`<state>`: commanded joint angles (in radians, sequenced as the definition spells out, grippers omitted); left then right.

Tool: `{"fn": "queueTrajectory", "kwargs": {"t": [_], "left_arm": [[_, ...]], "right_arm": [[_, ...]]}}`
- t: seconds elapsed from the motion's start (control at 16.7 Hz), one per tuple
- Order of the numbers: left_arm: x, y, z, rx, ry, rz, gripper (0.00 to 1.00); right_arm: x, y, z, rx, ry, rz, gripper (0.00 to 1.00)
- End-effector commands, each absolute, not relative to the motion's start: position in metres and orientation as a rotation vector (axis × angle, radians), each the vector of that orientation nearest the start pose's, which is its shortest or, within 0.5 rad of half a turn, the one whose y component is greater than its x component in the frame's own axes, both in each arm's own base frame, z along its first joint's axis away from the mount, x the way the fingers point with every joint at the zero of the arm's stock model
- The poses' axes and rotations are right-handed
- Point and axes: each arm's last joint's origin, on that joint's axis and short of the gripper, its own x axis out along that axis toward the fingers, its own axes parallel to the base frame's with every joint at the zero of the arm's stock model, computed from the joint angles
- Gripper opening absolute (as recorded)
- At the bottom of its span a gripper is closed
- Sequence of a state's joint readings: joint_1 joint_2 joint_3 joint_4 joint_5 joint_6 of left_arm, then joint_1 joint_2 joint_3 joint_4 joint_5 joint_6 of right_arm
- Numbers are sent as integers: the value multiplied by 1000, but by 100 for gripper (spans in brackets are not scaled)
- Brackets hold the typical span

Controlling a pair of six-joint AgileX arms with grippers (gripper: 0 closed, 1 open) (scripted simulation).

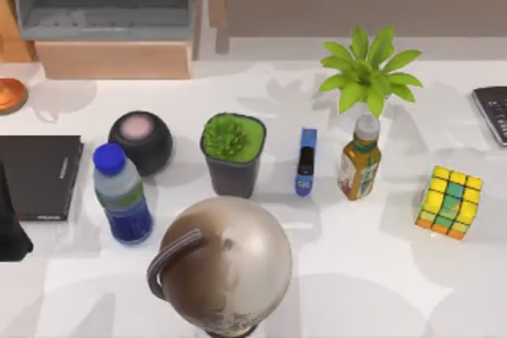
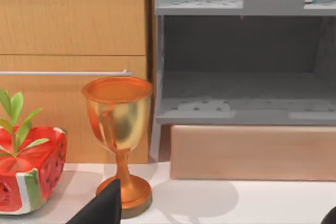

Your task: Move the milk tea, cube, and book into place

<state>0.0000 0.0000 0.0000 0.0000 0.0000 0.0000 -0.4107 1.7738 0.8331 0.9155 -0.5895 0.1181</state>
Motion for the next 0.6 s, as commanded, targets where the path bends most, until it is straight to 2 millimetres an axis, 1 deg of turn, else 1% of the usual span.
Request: {"fn": "queueTrajectory", "kwargs": {"t": [0.18,0.3,0.42,0.6], "left_arm": [[106,-1,160,0,0,0,100],[106,-1,160,0,0,0,100],[106,-1,160,0,0,0,100],[106,-1,160,0,0,0,100]], "right_arm": [[369,-94,203,240,198,241,100],[380,-68,206,331,354,245,100],[384,-41,208,415,547,223,100],[378,0,211,498,856,141,100]]}}
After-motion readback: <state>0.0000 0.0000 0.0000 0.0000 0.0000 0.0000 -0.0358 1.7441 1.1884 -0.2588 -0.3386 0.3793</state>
